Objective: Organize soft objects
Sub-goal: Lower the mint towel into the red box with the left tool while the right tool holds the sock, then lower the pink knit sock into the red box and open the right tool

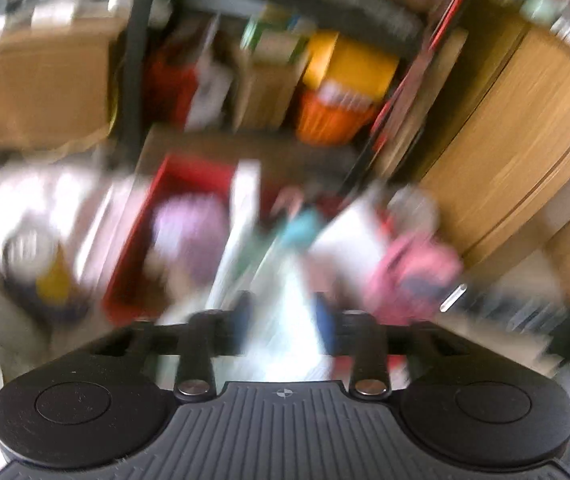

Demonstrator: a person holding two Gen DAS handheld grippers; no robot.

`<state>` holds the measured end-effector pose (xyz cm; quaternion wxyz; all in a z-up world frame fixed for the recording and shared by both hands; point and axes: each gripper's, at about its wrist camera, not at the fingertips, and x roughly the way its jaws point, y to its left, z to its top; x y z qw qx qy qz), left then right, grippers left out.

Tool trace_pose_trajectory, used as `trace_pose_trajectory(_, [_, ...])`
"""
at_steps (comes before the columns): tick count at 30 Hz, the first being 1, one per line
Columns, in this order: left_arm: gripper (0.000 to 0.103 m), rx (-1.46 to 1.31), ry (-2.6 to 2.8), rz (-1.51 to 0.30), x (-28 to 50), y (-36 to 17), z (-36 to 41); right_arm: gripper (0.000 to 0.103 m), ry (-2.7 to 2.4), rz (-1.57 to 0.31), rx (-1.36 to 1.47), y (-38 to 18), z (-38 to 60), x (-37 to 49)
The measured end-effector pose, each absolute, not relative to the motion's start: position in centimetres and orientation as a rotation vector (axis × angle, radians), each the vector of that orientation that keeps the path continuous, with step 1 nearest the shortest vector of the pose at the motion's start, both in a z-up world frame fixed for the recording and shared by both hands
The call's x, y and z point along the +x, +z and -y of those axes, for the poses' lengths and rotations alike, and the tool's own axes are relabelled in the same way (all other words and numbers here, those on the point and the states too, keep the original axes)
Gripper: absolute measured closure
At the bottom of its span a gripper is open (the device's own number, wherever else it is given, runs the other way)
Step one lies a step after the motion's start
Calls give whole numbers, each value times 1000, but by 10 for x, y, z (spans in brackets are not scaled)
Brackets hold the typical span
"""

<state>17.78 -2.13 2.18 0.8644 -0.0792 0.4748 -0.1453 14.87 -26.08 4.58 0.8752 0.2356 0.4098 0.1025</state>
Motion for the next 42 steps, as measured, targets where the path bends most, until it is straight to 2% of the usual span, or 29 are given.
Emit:
trace_pose_trajectory(1, [45, -155, -287, -1031, 176, 8, 22, 101, 213, -863, 496, 43, 262, 148])
trace_pose_trajectory(6, [42, -188, -253, -1110, 176, -29, 31, 101, 222, -876, 493, 41, 260, 145])
trace_pose_trajectory(8, [34, -182, -257, -1090, 180, -31, 39, 101, 231, -878, 493, 42, 259, 144])
trace_pose_trajectory(9, [34, -177, -238, -1071, 183, -32, 41, 101, 234, -879, 496, 41, 260, 144])
trace_pose_trajectory(10, [40, -172, -219, -1063, 183, -34, 43, 101, 235, -880, 500, 41, 260, 143])
trace_pose_trajectory(12, [40, -200, -200, -1054, 183, -37, 43, 101, 238, -884, 505, 40, 261, 143])
trace_pose_trajectory(15, [55, -256, -209, -1062, 185, -35, 40, 101, 234, -888, 511, 38, 264, 142])
trace_pose_trajectory(18, [78, -296, -210, -1064, 184, -32, 33, 101, 233, -880, 524, 39, 265, 143])
trace_pose_trajectory(19, [93, -294, -217, -1064, 184, -31, 34, 101, 235, -876, 524, 40, 265, 142])
trace_pose_trajectory(20, [100, -292, -227, -1058, 185, -29, 33, 101, 239, -870, 523, 42, 264, 142])
trace_pose_trajectory(34, [101, -593, -380, -775, 197, 64, 7, 101, 224, -814, 549, 51, 269, 140])
trace_pose_trajectory(42, [101, -607, -421, -681, 216, 112, 6, 101, 204, -803, 567, 51, 274, 148])
